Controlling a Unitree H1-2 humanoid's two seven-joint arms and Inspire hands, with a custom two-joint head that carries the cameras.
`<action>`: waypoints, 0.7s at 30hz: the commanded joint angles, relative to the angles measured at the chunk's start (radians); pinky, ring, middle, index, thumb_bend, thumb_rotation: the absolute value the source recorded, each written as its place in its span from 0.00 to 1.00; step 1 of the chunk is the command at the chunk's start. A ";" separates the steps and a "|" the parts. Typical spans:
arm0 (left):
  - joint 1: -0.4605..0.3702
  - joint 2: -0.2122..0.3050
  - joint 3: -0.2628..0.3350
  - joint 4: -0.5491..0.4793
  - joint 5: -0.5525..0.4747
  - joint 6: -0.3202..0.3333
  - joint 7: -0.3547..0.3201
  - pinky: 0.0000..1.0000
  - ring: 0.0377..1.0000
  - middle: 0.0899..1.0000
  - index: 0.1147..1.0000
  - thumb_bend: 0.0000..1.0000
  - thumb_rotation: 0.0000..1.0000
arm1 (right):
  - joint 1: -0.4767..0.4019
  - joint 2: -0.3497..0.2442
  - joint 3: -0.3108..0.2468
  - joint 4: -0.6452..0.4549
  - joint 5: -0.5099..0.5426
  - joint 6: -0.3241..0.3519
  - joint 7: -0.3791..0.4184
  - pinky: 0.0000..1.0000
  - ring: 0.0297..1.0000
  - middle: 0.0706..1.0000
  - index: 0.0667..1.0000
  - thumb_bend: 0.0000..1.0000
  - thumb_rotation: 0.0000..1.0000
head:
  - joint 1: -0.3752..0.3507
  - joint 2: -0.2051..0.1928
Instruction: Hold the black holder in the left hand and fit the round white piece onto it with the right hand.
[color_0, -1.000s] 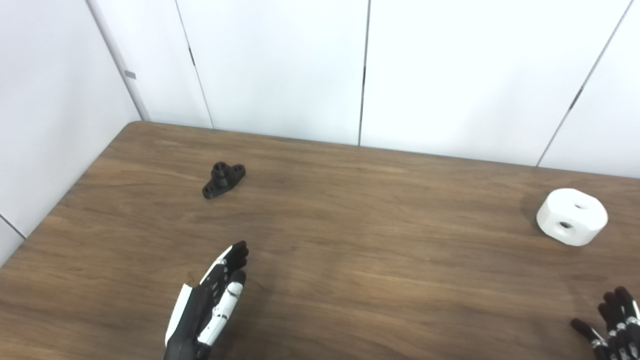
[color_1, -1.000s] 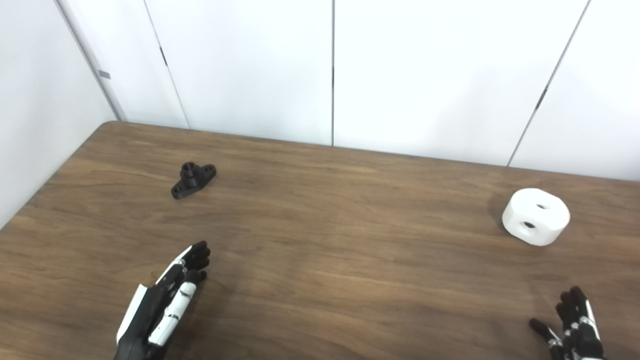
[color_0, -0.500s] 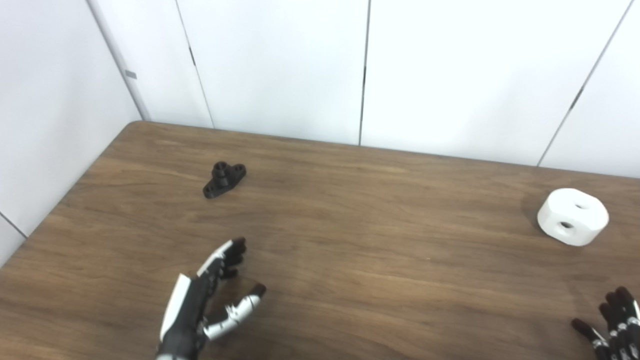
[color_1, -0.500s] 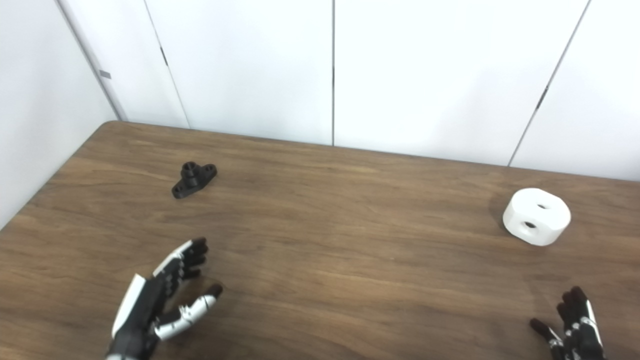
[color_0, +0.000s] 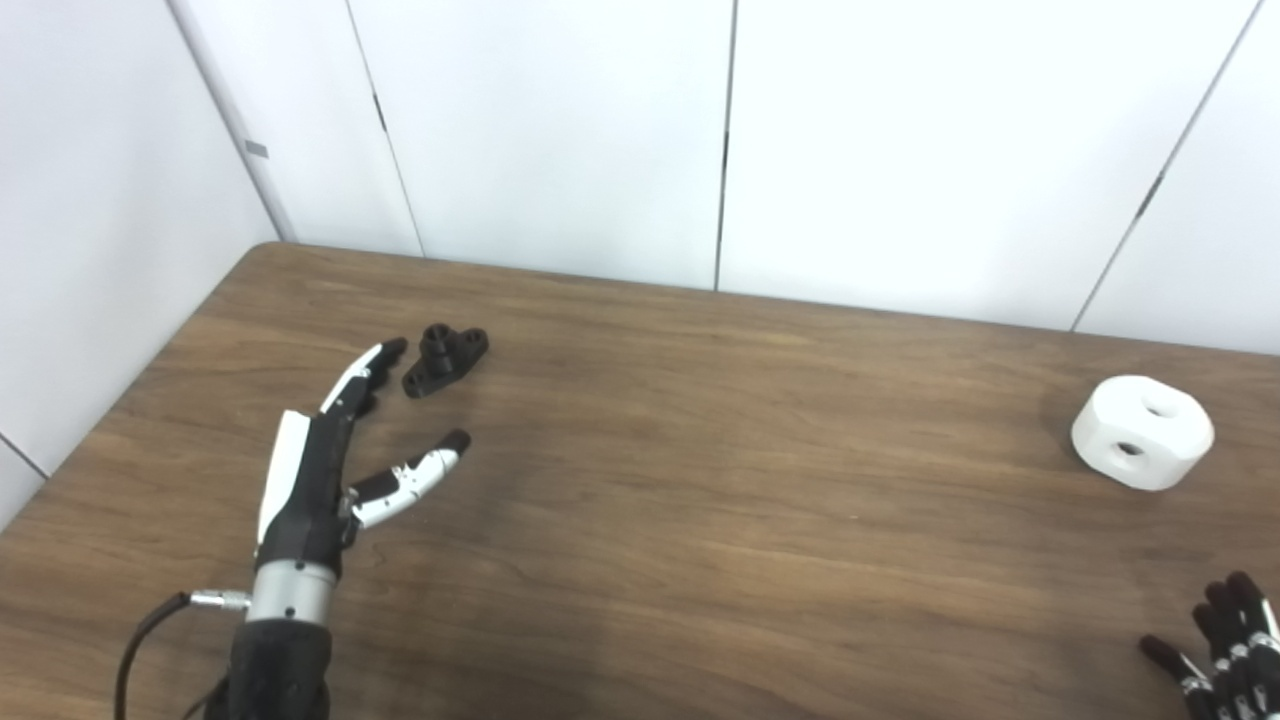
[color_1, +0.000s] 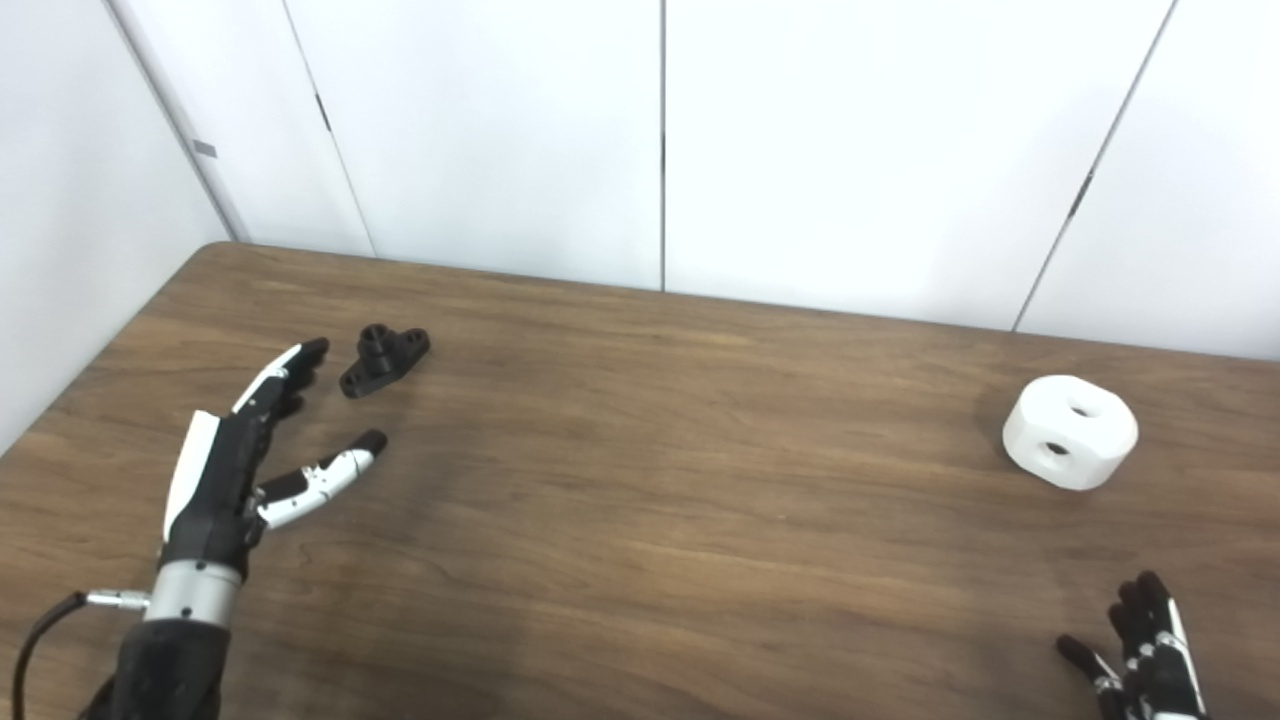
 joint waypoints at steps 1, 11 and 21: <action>-0.050 0.056 0.005 -0.025 0.043 0.024 -0.009 0.97 0.96 0.94 0.90 0.70 0.26 | 0.007 -0.003 0.009 0.002 -0.006 0.004 0.009 0.92 1.00 1.00 1.00 0.61 1.00 | -0.001 -0.001; -0.140 0.156 -0.024 0.053 0.176 0.085 -0.022 0.88 0.96 0.96 0.89 0.76 0.36 | 0.010 0.003 0.013 -0.007 -0.011 0.013 0.001 0.88 0.98 0.99 1.00 0.61 1.00 | -0.008 0.000; -0.228 0.251 -0.122 0.252 0.396 0.062 0.022 1.00 0.97 0.93 0.84 0.86 0.47 | 0.013 0.003 0.016 -0.014 -0.014 0.022 -0.009 0.86 0.97 0.98 1.00 0.60 1.00 | -0.013 0.004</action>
